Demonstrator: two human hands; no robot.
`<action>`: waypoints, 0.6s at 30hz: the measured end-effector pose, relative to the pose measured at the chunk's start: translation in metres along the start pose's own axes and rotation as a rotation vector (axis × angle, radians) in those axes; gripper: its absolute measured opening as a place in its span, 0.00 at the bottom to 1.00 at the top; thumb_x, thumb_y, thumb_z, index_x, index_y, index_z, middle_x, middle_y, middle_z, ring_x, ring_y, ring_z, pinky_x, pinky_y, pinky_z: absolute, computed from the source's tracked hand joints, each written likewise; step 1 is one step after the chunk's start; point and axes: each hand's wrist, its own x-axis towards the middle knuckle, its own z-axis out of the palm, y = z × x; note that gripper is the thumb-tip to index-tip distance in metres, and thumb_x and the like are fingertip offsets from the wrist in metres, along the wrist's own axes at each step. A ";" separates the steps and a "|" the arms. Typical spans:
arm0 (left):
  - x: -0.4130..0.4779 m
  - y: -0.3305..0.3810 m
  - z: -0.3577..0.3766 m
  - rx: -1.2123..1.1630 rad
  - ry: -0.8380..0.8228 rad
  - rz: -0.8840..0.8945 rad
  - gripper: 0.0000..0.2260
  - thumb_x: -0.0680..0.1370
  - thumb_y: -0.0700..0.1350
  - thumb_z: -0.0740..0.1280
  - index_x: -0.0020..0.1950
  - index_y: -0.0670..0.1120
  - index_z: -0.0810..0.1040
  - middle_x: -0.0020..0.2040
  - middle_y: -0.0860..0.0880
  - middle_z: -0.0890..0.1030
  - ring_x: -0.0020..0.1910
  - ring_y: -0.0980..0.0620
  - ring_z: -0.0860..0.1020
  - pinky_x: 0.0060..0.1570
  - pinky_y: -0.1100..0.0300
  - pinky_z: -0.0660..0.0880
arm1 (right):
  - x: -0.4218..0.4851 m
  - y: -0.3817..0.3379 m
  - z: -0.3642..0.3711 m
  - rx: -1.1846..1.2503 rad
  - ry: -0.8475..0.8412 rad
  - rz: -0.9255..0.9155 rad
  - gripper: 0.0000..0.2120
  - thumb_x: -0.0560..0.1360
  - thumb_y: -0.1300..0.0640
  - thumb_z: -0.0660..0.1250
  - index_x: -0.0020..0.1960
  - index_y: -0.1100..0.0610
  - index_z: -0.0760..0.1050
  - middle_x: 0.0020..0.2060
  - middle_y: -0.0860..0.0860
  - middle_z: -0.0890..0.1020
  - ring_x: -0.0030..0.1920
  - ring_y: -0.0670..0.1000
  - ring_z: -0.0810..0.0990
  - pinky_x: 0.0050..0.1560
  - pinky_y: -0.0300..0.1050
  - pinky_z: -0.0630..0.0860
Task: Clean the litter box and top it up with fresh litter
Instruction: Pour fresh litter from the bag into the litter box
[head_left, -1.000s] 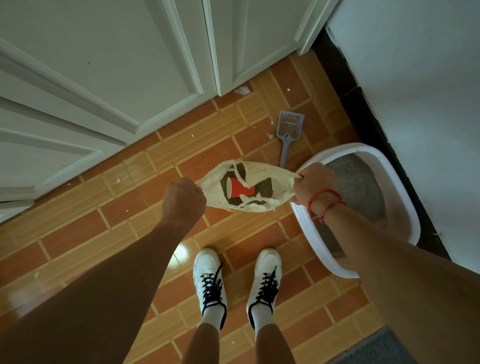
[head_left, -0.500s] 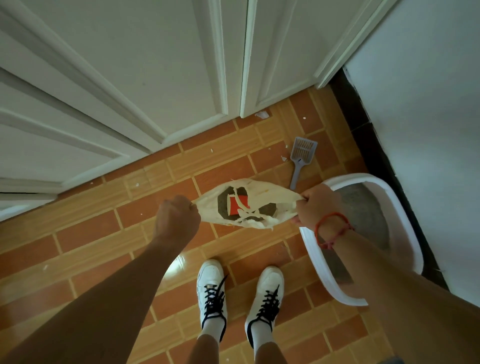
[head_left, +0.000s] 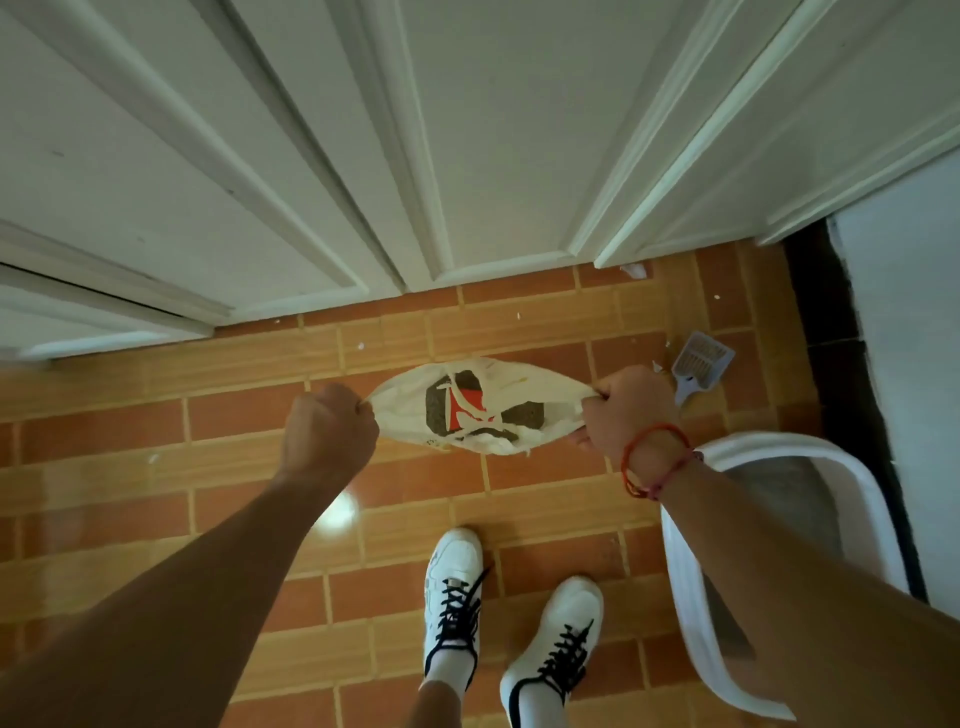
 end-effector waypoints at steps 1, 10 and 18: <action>0.003 -0.008 -0.006 -0.018 0.010 -0.017 0.16 0.79 0.43 0.62 0.37 0.37 0.81 0.32 0.42 0.83 0.34 0.43 0.84 0.33 0.47 0.82 | 0.003 -0.010 0.005 0.024 -0.013 0.003 0.12 0.74 0.63 0.63 0.37 0.63 0.83 0.25 0.53 0.83 0.29 0.51 0.84 0.35 0.48 0.83; 0.021 -0.054 -0.053 -0.167 0.086 -0.151 0.15 0.80 0.39 0.61 0.39 0.35 0.81 0.32 0.41 0.83 0.31 0.46 0.84 0.33 0.48 0.83 | 0.028 -0.079 0.050 0.118 -0.060 0.018 0.10 0.77 0.63 0.64 0.42 0.61 0.82 0.27 0.54 0.83 0.29 0.52 0.85 0.37 0.53 0.84; 0.056 -0.082 -0.081 -0.293 0.143 -0.231 0.11 0.80 0.36 0.63 0.41 0.35 0.81 0.32 0.41 0.84 0.31 0.45 0.85 0.36 0.44 0.84 | 0.050 -0.139 0.069 0.226 -0.062 0.043 0.12 0.76 0.66 0.65 0.34 0.59 0.74 0.32 0.60 0.83 0.32 0.56 0.85 0.40 0.53 0.84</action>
